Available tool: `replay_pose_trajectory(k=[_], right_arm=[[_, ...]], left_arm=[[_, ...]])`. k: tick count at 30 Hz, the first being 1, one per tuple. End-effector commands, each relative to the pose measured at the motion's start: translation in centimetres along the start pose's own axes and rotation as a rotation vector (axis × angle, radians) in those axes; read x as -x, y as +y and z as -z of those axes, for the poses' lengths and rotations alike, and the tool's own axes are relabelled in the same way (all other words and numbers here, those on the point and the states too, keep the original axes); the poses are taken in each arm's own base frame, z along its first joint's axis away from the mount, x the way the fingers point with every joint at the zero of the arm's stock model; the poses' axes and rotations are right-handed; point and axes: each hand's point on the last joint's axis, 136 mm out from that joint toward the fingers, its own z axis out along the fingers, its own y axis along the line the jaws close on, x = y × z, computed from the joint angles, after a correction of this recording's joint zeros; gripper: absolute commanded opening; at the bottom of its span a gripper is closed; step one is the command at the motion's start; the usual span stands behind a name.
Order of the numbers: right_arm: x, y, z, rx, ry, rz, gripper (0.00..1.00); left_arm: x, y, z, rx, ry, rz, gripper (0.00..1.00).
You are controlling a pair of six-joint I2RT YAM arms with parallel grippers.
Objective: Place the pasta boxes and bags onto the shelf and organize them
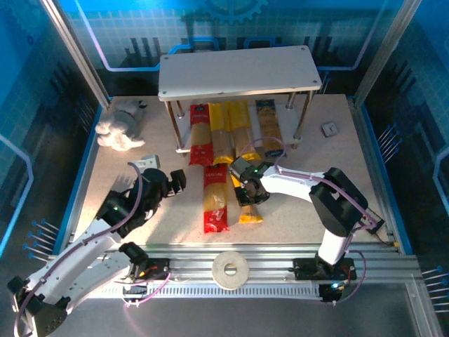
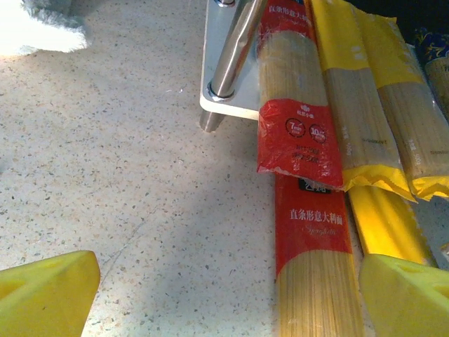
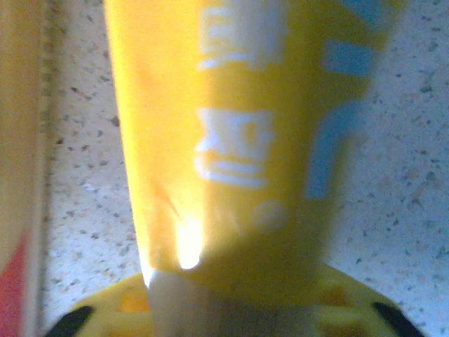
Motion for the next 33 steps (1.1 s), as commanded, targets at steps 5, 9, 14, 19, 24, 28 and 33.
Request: replay_pose_trajectory(k=[5,9,14,19,24,28,33], right_arm=[[-3.7,-0.8,0.7,-0.006,0.089,0.043,0.00],[-3.9,-1.4,3.8,-0.022,0.039,0.053,0.00],[-4.9,-2.3,8.5,-0.026,-0.016,0.059,0.00],[-6.9,-3.1,13.6,-0.031,-0.065,0.090,0.00],[-6.8,-4.5,21.1,-0.033,-0.231,0.078,0.00],[-4.8,-5.0,26.8,-0.016,-0.399,0.090,0.00],[0.3,-3.9,33.2,-0.024,-0.616,0.151,0.00]], left_arm=[[0.8,-1.0,0.1,-0.029,0.003,-0.009,0.96],[0.8,-1.4,-0.2,-0.040,0.007,-0.010,0.96],[1.0,-2.0,-0.5,-0.051,0.011,-0.014,0.96],[1.8,-2.7,-0.5,-0.061,0.007,-0.028,0.96],[2.8,-3.8,-0.5,-0.077,0.003,-0.044,0.96],[3.6,-4.5,-0.3,-0.089,-0.002,-0.050,0.96],[4.4,-5.3,0.1,-0.102,0.006,-0.074,0.96]])
